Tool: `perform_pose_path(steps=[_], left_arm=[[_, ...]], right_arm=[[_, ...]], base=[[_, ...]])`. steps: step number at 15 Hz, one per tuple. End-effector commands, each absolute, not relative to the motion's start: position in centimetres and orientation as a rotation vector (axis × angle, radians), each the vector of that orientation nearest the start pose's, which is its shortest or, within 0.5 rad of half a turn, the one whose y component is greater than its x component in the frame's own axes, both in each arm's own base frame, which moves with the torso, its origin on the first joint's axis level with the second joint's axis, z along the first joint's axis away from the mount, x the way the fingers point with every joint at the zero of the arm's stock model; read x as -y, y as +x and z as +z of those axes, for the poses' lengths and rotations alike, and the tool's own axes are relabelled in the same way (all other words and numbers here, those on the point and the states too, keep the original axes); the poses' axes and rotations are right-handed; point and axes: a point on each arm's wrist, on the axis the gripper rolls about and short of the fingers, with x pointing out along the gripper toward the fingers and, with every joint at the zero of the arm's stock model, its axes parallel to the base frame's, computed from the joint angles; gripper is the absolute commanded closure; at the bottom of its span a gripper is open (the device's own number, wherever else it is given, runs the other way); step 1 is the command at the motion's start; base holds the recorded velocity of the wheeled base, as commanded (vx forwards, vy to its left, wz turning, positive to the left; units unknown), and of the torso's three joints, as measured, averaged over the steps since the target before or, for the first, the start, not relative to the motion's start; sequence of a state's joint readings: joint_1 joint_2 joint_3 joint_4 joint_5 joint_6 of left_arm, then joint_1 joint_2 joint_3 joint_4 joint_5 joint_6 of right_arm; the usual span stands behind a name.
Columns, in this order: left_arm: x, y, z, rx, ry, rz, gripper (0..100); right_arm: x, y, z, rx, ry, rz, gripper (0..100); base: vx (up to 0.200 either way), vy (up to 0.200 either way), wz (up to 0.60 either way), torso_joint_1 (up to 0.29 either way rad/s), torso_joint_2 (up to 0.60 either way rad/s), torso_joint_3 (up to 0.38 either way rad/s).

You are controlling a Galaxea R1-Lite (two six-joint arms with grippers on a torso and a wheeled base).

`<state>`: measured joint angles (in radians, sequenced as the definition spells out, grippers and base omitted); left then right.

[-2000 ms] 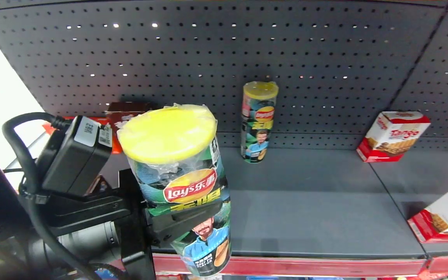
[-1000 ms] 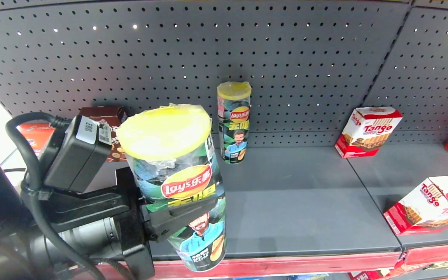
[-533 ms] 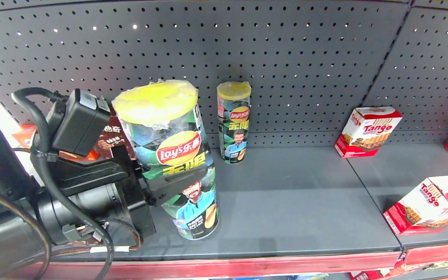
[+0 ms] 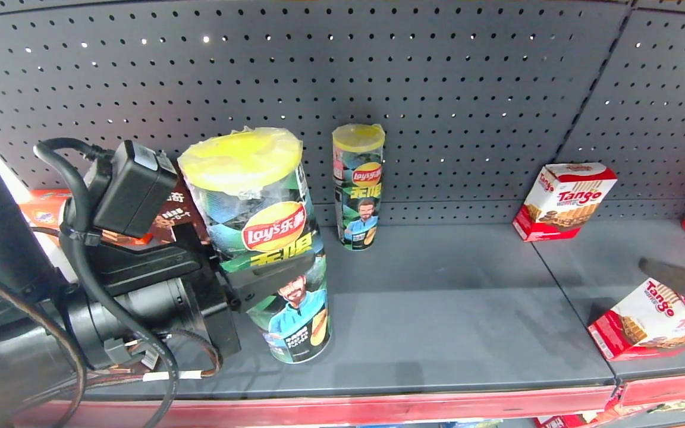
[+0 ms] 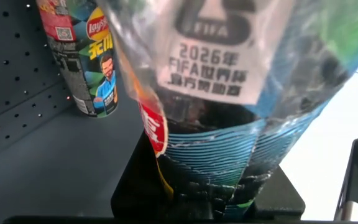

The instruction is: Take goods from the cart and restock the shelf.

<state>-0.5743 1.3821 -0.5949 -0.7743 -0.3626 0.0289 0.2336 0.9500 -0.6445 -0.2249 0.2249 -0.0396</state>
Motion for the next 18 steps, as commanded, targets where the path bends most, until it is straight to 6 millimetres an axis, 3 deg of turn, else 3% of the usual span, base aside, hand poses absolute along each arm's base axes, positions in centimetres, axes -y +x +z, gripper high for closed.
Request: perform_pose_path(steps=[1,8,11,12,14,17,18], left_arm=[[12.8,18.4,22.2,-0.005,0.029,-0.937,100],[12.6,18.7,22.1,-0.011,0.028,-0.921,100],[12.5,18.7,22.1,-0.009,0.028,-0.919,100],[12.5,18.7,22.1,-0.009,0.028,-0.919,100],[12.5,18.7,22.2,-0.008,0.028,-0.921,100],[12.5,18.6,22.1,-0.009,0.028,-0.924,100],[12.5,18.6,22.1,-0.009,0.028,-0.924,100]], right_arm=[[-5.5,16.9,25.6,-0.160,-0.045,0.522,0],[-8.0,21.6,25.8,-0.204,-0.041,0.578,0],[-9.5,24.8,25.7,-0.115,-0.038,0.621,0],[-9.8,25.0,25.8,-0.114,-0.038,0.641,0],[-11.0,26.9,26.0,-0.075,-0.069,0.841,0],[-12.4,29.4,26.8,-0.014,-0.098,1.009,0],[-12.4,29.4,26.8,-0.014,-0.098,1.009,0]], base=[[0.000,0.000,0.00,0.000,0.00,0.000],[0.000,0.000,0.00,0.000,0.00,0.000],[0.000,0.000,0.00,0.000,0.00,0.000],[0.000,0.000,0.00,0.000,0.00,0.000],[0.000,0.000,0.00,0.000,0.00,0.000],[0.000,0.000,0.00,0.000,0.00,0.000],[0.000,0.000,0.00,0.000,0.00,0.000]])
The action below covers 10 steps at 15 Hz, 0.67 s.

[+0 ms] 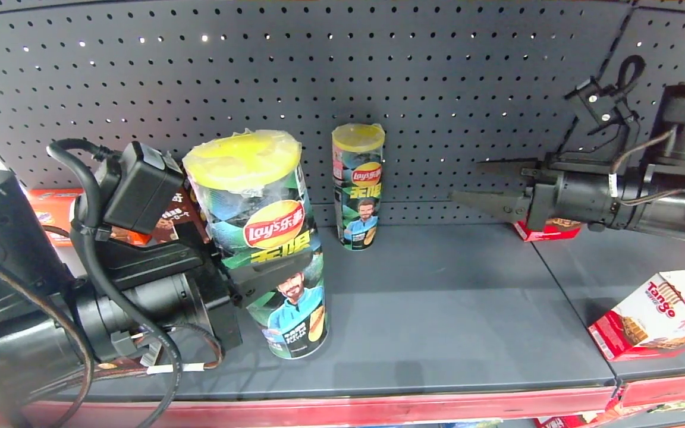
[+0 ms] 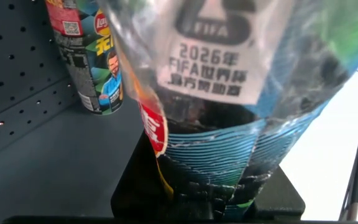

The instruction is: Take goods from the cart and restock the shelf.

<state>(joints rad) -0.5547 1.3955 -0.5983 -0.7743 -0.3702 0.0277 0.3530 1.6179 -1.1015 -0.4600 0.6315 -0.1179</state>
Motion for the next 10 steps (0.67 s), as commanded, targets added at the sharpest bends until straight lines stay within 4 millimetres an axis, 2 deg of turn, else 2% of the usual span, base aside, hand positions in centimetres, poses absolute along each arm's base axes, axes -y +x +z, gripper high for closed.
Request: perform_pose_path(steps=[1,4,10], left_arm=[[12.6,18.7,22.1,-0.011,0.028,-0.936,100],[12.6,18.6,22.2,-0.008,0.027,-0.951,100],[11.7,19.0,22.2,-0.006,0.024,-1.003,100]], right_arm=[[-13.5,30.7,26.4,0.014,-0.145,1.068,0],[-14.4,33.1,25.0,0.074,-0.230,1.219,0],[-16.6,36.9,24.4,0.118,-0.233,1.262,0]], base=[[0.000,0.000,0.00,0.000,0.00,0.000],[0.000,0.000,0.00,0.000,0.00,0.000],[0.000,0.000,0.00,0.000,0.00,0.000]])
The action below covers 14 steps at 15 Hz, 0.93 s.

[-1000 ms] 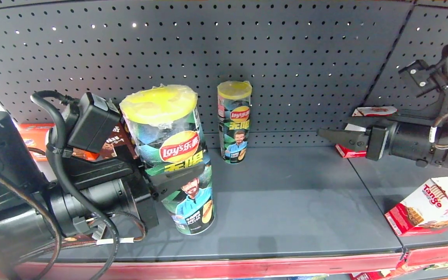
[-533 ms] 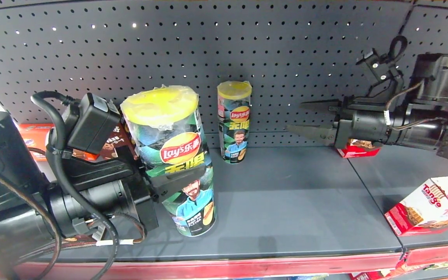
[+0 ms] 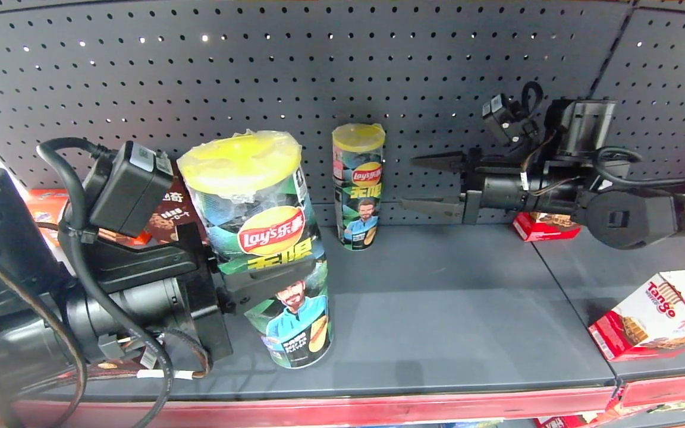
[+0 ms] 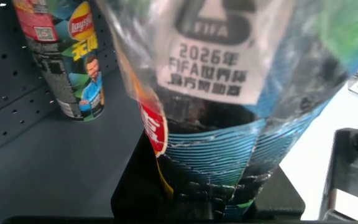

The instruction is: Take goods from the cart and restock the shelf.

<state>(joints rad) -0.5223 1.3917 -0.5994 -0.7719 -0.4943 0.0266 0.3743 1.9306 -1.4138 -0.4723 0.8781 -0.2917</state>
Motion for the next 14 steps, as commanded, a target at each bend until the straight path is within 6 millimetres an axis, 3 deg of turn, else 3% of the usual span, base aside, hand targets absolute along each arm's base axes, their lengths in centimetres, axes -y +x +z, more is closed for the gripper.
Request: perform_pose_path(steps=[1,7,14], left_arm=[[11.5,19.0,22.2,-0.005,0.024,-0.999,100],[11.5,19.0,22.2,-0.006,0.024,-0.993,100],[11.0,19.2,22.2,-0.009,0.022,-0.973,100]], right_arm=[[-17.0,37.4,24.1,0.116,-0.232,1.266,0],[-18.8,39.2,22.5,0.090,-0.212,1.287,0],[-19.8,39.5,21.7,0.070,-0.198,1.301,0]], base=[[0.000,0.000,0.00,0.000,0.00,0.000],[0.000,0.000,0.00,0.000,0.00,0.000],[0.000,0.000,0.00,0.000,0.00,0.000]])
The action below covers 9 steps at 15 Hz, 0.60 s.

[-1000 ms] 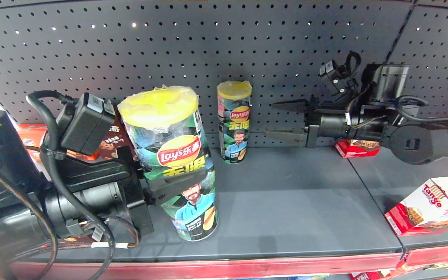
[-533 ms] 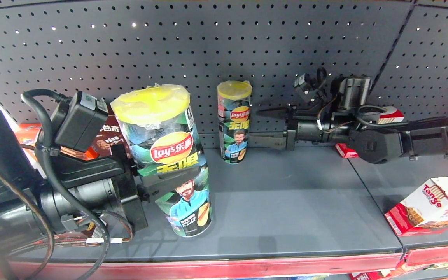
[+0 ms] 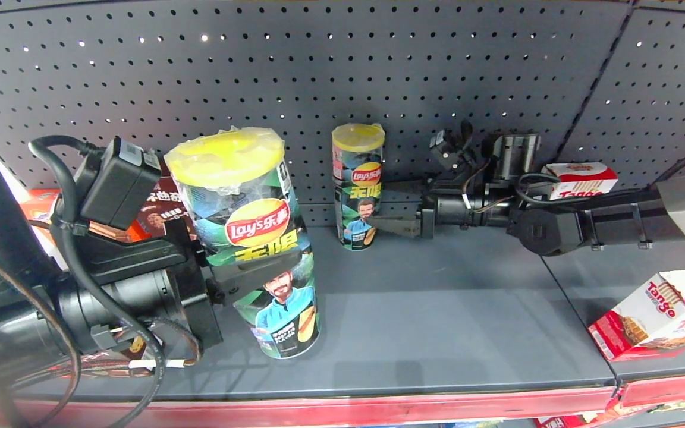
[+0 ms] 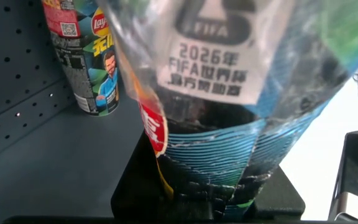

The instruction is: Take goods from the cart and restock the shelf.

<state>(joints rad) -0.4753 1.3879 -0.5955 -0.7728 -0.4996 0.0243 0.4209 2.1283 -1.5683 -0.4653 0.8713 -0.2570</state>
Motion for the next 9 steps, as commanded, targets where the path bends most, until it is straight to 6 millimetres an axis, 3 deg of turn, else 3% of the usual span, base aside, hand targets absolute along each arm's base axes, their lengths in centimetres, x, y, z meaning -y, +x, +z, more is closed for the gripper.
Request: perform_pose_path(steps=[1,9], left_arm=[[11.0,19.3,22.2,-0.009,0.022,-0.971,100],[11.0,19.3,22.2,-0.007,0.022,-0.971,100]], right_arm=[[-20.0,39.4,21.7,0.070,-0.198,1.304,0],[-21.5,40.2,20.1,0.047,-0.192,1.302,0]], base=[[0.000,0.000,0.00,0.000,0.00,0.000],[0.000,0.000,0.00,0.000,0.00,0.000]])
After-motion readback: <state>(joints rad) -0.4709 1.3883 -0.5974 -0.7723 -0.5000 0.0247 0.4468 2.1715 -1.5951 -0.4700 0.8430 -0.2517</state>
